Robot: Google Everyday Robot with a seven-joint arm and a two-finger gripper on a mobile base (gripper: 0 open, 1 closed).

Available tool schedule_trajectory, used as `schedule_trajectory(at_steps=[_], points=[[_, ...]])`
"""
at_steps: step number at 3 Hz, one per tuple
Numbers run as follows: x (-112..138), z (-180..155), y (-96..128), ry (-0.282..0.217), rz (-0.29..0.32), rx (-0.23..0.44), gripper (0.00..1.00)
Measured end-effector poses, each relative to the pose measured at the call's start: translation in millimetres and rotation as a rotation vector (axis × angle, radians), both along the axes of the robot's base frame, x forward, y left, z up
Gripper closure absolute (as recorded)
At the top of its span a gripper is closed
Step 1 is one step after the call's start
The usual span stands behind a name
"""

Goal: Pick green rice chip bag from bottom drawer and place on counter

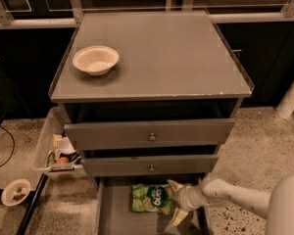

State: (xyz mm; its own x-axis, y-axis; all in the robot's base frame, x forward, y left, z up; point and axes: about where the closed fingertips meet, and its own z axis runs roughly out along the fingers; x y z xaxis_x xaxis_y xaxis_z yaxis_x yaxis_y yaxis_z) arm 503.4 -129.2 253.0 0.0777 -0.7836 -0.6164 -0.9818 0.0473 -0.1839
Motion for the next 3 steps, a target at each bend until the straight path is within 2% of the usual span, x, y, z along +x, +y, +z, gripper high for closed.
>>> schedule_trajectory(at_steps=[1,2,3], points=[[12.2,-22.1,5.9,0.048,0.008,0.060,0.00],[21.2,-43.2,8.8,0.112,-0.009,0.129,0.00],[28.8,-64.7,9.0,0.162,-0.059,0.190,0.00]])
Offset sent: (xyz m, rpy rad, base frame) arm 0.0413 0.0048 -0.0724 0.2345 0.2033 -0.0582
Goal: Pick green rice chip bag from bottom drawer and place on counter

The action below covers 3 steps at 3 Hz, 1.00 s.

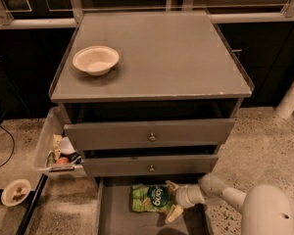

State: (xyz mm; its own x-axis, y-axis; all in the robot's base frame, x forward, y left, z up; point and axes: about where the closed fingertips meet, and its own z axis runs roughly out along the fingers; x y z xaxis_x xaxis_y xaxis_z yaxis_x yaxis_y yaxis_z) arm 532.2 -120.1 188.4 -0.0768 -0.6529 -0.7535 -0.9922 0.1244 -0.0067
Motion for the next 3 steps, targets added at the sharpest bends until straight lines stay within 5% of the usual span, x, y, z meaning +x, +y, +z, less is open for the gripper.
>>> schedule_trajectory(at_steps=[1,3], points=[[2.2,-22.2,3.2,0.032,-0.057,0.038,0.00],[18.4,-24.6,21.8,-0.065,-0.123,-0.004,0.00]])
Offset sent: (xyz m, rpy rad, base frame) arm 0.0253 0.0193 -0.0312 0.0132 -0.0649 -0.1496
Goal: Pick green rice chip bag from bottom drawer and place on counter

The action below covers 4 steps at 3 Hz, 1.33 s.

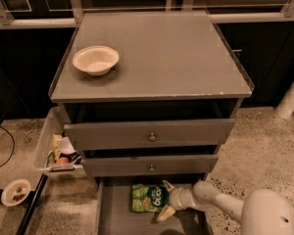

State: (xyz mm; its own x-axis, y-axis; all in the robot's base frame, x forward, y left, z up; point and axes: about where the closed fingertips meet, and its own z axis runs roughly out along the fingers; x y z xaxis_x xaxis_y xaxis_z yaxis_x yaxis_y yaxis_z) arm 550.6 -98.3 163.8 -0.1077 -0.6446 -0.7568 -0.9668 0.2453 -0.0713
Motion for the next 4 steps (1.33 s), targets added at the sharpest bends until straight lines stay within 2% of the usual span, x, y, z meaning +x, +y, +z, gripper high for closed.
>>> schedule_trajectory(at_steps=[1,2,3,4], points=[[5.6,-5.6,6.6,-0.044,-0.037,-0.056,0.00],[10.0,-13.4,9.6,-0.057,-0.052,-0.080,0.00],[10.2,-13.6,9.7,-0.058,-0.053,-0.080,0.18],[10.2,-13.6,9.7,-0.058,-0.053,-0.080,0.41]])
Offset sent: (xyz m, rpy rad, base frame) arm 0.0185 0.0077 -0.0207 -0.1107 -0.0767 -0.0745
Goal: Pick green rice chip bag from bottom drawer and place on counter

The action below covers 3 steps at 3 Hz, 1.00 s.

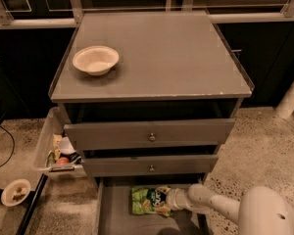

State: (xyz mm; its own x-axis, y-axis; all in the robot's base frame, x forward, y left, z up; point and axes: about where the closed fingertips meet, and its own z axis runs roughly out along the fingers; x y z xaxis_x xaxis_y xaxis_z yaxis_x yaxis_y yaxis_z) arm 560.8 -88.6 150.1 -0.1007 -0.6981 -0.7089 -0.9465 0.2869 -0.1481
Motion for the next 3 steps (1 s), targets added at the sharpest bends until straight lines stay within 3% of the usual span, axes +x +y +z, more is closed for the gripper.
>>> schedule_trajectory(at_steps=[2,3], points=[[0.0,0.0,0.1,0.000,0.000,0.000,0.87],[-0.1,0.0,0.1,0.000,0.000,0.000,1.00]])
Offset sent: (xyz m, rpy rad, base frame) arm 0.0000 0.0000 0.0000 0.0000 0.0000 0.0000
